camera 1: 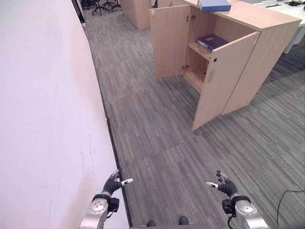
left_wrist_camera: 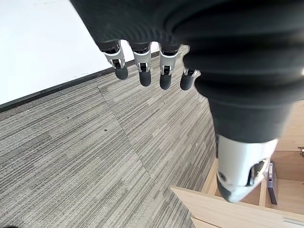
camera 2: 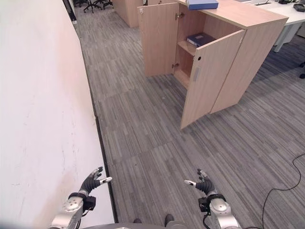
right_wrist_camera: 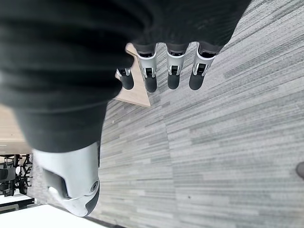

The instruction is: Put the empty folder in the office cabinet

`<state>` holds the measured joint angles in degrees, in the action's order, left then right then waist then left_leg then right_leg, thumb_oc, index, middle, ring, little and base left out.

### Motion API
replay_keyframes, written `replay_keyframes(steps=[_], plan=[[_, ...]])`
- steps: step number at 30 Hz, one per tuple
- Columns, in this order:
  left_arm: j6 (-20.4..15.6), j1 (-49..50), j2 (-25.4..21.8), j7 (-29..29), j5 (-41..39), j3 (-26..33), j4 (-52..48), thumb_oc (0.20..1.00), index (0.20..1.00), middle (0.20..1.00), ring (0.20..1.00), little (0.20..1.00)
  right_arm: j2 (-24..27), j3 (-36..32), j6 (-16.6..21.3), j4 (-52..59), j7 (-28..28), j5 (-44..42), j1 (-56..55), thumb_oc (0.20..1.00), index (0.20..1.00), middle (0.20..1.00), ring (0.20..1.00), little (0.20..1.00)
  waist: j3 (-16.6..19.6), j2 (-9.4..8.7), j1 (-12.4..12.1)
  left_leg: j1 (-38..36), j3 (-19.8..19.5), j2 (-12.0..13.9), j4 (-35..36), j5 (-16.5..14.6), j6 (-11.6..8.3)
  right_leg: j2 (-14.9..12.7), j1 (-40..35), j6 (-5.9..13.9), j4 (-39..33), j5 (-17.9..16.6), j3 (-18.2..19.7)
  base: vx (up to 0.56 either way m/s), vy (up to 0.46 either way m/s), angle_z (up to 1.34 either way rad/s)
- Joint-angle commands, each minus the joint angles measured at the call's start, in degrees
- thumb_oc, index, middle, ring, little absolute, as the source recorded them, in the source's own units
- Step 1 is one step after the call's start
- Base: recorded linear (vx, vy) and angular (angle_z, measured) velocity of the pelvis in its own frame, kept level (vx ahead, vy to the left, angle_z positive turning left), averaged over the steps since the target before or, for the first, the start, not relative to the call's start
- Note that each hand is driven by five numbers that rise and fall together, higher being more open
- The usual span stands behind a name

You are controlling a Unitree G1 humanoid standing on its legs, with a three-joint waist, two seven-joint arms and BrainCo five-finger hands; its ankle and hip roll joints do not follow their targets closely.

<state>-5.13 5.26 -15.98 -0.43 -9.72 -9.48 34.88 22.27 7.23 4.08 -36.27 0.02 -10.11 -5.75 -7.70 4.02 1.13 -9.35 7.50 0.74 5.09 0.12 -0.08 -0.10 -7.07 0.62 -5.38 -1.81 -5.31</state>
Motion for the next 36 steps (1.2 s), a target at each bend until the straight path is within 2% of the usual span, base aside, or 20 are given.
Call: replay_keyframes(steps=[1,22,30,31,32,34,36], plan=[[-2.08,-3.37,-1.22,0.79,1.16,-1.29,1.96,1.000,1.000,1.000,1.000,1.000,-1.39,0.33,1.34,-1.09,-0.19,-0.99,2.68,1.000,1.000,1.000,1.000,1.000,0.73,-3.55,-0.24,-1.11,-1.85,3.85,-0.09,-3.67,-5.52,-6.80,-2.41,7.77,0.38,2.89,1.22,0.00,0.000,0.00],[-1.79,-3.66,-1.50,0.75,-0.06,-0.51,2.59,1.000,1.000,1.000,1.000,1.000,-0.42,-0.58,0.76,-1.89,-0.10,-1.34,2.56,1.000,1.000,1.000,1.000,1.000,0.49,-3.25,0.09,-1.23,-2.45,5.22,-0.09,-3.11,-6.28,-5.15,-2.48,6.47,0.87,4.03,1.52,0.01,-0.022,0.01],[-1.77,-3.74,-1.61,0.88,-0.73,0.07,3.12,1.000,1.000,1.000,1.000,1.000,-0.20,-1.03,0.78,-2.56,0.11,-1.99,2.65,1.000,1.000,1.000,1.000,1.000,-0.05,-2.96,0.19,-1.46,-2.32,6.33,-1.13,-2.63,-6.61,-3.96,-1.82,5.43,2.89,5.79,2.33,0.02,-0.039,0.01],[-1.91,-4.17,-1.81,0.81,-0.98,0.05,2.61,1.000,1.000,1.000,1.000,1.000,0.04,-1.37,1.04,-2.51,0.04,-2.45,2.78,1.000,1.000,1.000,1.000,1.000,-1.08,-3.26,0.12,1.52,-2.28,6.65,-6.45,-2.91,-7.16,-3.93,-1.77,4.79,3.31,6.37,2.64,-0.08,-0.083,0.10],[-2.09,-5.13,-1.77,0.73,-1.36,-0.16,2.53,1.000,1.000,1.000,1.000,1.000,0.34,-1.90,1.52,-2.22,-0.23,-2.83,2.89,1.000,1.000,1.000,1.000,1.000,-2.35,-3.73,0.11,6.19,-3.32,6.48,-14.16,-1.16,-8.43,-4.00,-2.17,3.98,2.94,6.18,2.31,-0.08,-0.109,0.15],[-2.13,-5.53,-1.48,0.81,-1.67,-0.39,2.57,1.000,1.000,1.000,1.000,1.000,0.70,-2.30,1.58,-2.29,-0.58,-2.97,3.00,1.000,1.000,1.000,1.000,1.000,-3.37,-4.39,0.04,10.45,-3.81,6.41,-21.80,1.52,-9.12,-4.18,-3.08,3.24,2.79,6.63,2.11,0.00,-0.067,0.27],[-2.10,-5.63,-1.37,0.83,-1.91,-0.60,2.64,1.000,1.000,1.000,1.000,1.000,0.74,-2.40,1.50,-2.51,-0.72,-3.04,2.99,1.000,1.000,1.000,1.000,1.000,-3.48,-4.34,0.35,12.19,-3.81,6.98,-23.51,2.51,-9.24,-4.10,-3.35,3.07,2.91,7.14,1.92,0.09,0.019,0.11]])
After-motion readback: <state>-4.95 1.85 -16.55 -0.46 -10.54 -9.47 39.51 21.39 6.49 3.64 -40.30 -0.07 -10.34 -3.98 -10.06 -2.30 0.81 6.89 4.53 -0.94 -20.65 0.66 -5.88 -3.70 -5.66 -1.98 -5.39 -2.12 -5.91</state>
